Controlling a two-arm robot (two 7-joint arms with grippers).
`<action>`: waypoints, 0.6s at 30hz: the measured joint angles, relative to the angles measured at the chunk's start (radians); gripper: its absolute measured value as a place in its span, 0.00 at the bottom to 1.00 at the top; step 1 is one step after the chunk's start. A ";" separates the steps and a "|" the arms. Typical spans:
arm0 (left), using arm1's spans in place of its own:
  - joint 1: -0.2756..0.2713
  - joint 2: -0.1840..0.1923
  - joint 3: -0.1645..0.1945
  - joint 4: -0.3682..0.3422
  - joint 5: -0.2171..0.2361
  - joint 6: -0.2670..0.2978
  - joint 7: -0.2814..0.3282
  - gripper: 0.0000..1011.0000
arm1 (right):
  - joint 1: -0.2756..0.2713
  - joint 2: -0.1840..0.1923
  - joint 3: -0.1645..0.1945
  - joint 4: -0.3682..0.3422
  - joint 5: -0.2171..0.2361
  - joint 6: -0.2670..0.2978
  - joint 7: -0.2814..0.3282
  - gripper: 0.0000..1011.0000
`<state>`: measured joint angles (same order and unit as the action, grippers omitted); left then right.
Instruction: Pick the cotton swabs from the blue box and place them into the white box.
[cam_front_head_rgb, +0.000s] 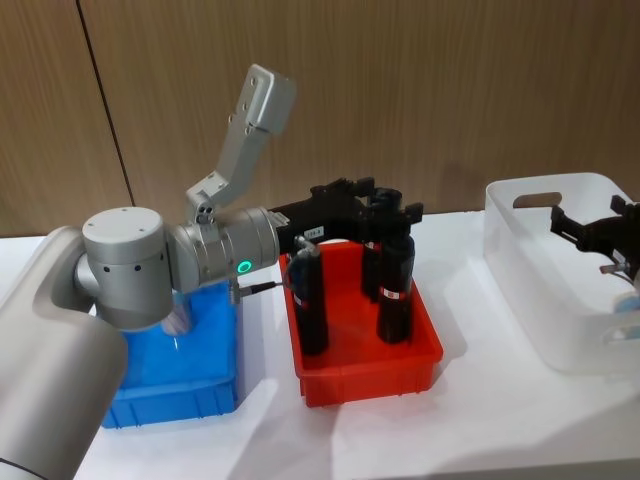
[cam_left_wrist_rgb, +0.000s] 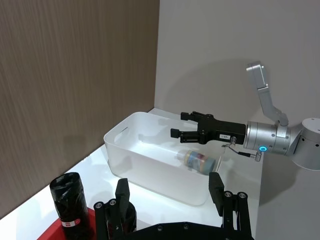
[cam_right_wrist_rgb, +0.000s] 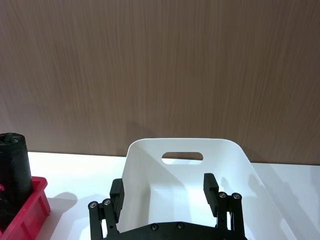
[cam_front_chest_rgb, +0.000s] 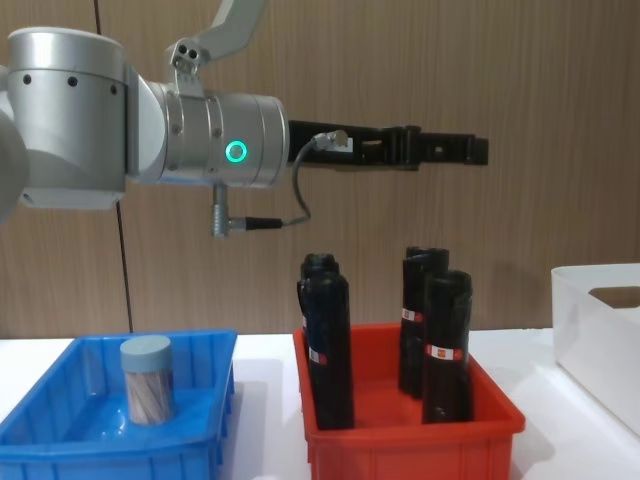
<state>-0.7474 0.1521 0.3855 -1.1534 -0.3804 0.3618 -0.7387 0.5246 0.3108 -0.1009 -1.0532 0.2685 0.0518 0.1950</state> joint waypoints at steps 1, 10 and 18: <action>0.000 0.000 0.000 0.000 0.000 0.000 0.000 0.99 | 0.000 0.000 0.001 0.001 0.001 -0.003 0.000 0.99; 0.000 0.000 0.000 0.000 0.000 0.000 0.000 0.99 | -0.001 0.002 0.006 0.003 0.005 -0.016 0.000 0.99; 0.005 0.002 0.000 -0.004 0.001 -0.002 0.006 0.99 | -0.006 0.003 0.006 -0.002 0.006 -0.017 -0.001 0.99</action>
<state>-0.7419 0.1545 0.3858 -1.1578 -0.3792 0.3593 -0.7329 0.5182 0.3134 -0.0945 -1.0549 0.2749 0.0351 0.1944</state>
